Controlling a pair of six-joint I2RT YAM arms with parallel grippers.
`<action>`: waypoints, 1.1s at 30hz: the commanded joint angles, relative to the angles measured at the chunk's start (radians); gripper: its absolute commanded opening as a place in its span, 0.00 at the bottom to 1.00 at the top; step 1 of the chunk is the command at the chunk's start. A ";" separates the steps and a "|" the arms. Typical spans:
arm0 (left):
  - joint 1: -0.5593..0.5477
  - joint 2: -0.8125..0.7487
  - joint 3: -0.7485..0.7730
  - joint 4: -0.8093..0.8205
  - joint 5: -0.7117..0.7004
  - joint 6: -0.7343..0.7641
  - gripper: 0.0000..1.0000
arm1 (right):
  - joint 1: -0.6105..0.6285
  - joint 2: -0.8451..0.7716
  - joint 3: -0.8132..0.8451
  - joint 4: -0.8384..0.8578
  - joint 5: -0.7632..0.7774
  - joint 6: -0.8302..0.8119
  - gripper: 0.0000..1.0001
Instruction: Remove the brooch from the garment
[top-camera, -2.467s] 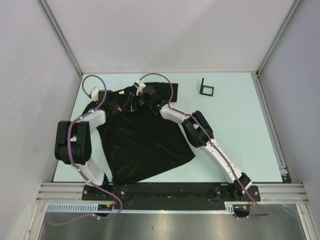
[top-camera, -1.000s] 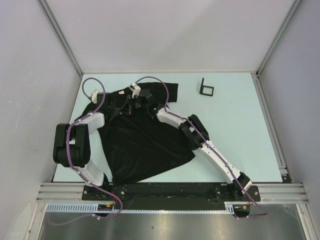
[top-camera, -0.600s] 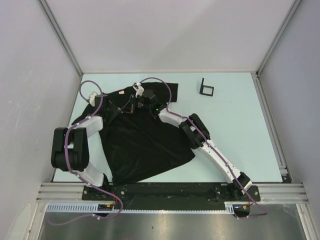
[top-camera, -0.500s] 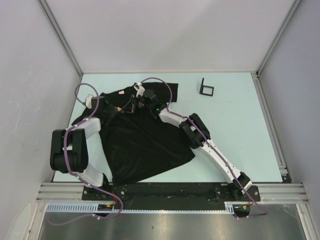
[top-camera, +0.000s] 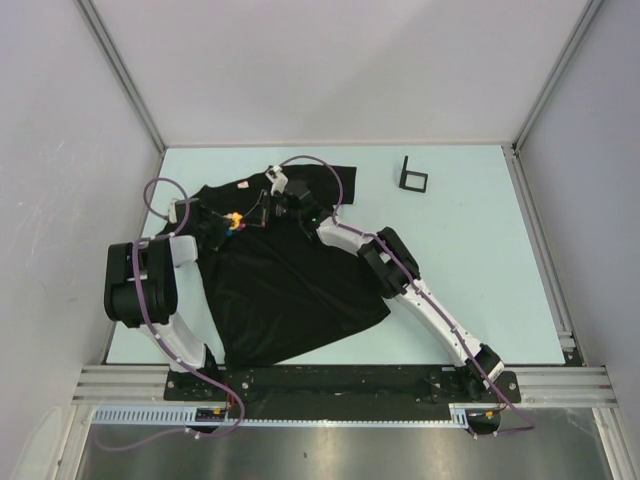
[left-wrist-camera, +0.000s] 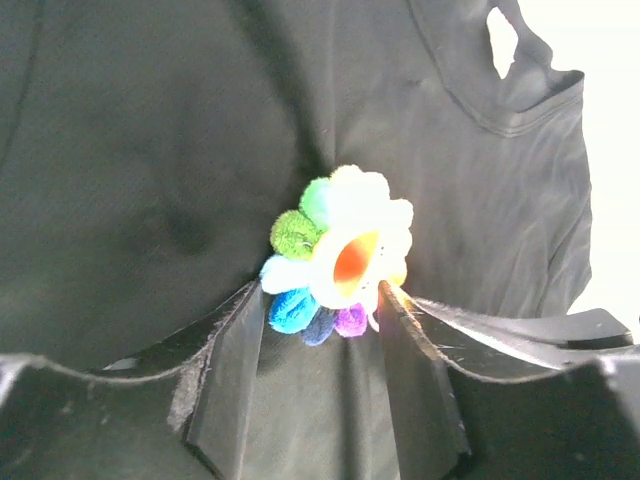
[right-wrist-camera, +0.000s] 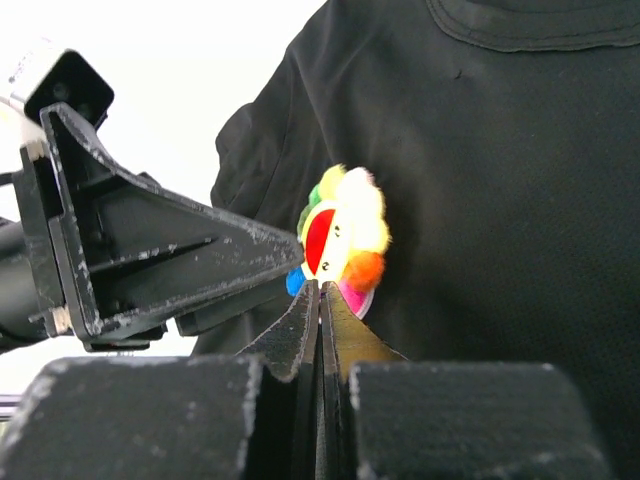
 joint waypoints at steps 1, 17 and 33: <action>0.002 0.013 0.052 0.047 0.037 -0.009 0.50 | 0.004 -0.008 0.006 0.031 -0.001 -0.003 0.00; -0.052 -0.019 0.121 -0.080 -0.179 0.137 0.00 | -0.039 -0.197 -0.105 -0.200 0.046 -0.195 0.44; -0.297 0.124 0.513 -0.634 -0.824 0.462 0.00 | -0.105 -0.252 -0.183 -0.183 -0.039 -0.145 0.47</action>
